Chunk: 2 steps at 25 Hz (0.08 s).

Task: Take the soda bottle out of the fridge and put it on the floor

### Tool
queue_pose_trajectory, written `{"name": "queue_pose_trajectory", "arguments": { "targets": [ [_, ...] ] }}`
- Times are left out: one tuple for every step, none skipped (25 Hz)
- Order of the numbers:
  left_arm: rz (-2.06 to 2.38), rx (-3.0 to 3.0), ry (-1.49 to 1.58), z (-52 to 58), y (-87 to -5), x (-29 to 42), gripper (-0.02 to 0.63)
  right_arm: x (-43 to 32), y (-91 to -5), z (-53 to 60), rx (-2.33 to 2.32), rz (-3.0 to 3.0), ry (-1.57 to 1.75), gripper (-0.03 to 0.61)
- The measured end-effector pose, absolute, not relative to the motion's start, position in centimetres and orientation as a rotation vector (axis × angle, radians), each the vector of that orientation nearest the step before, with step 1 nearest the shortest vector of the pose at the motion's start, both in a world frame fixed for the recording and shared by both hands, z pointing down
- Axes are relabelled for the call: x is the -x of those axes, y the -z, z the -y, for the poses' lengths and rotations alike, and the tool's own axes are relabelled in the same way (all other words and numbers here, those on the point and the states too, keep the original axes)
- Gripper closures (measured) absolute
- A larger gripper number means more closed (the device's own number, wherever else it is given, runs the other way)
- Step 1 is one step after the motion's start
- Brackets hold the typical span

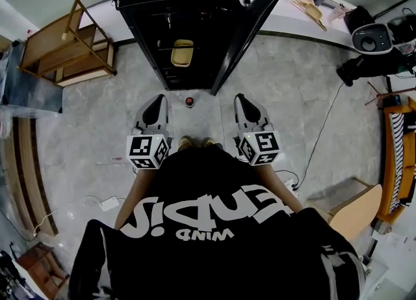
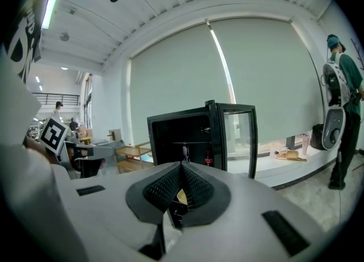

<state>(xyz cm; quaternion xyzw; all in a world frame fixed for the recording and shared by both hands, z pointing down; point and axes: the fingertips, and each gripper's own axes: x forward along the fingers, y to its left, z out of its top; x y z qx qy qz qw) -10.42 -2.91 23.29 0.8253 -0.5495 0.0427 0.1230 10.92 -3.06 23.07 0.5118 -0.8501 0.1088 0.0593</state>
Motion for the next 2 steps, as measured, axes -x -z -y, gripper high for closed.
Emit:
{"name": "queue_pose_trajectory", "arguments": {
  "targets": [
    [1.602, -2.409, -0.126, 2.84, -23.28, 10.40, 0.606, -10.94, -23.09, 3.00, -1.550, 2.574, -0.331, 0.554],
    [1.601, -2.410, -0.128, 2.78, -23.27, 10.39, 0.606, -10.96, -23.10, 2.94, -1.549, 2.574, -0.332, 0.554]
  ]
}}
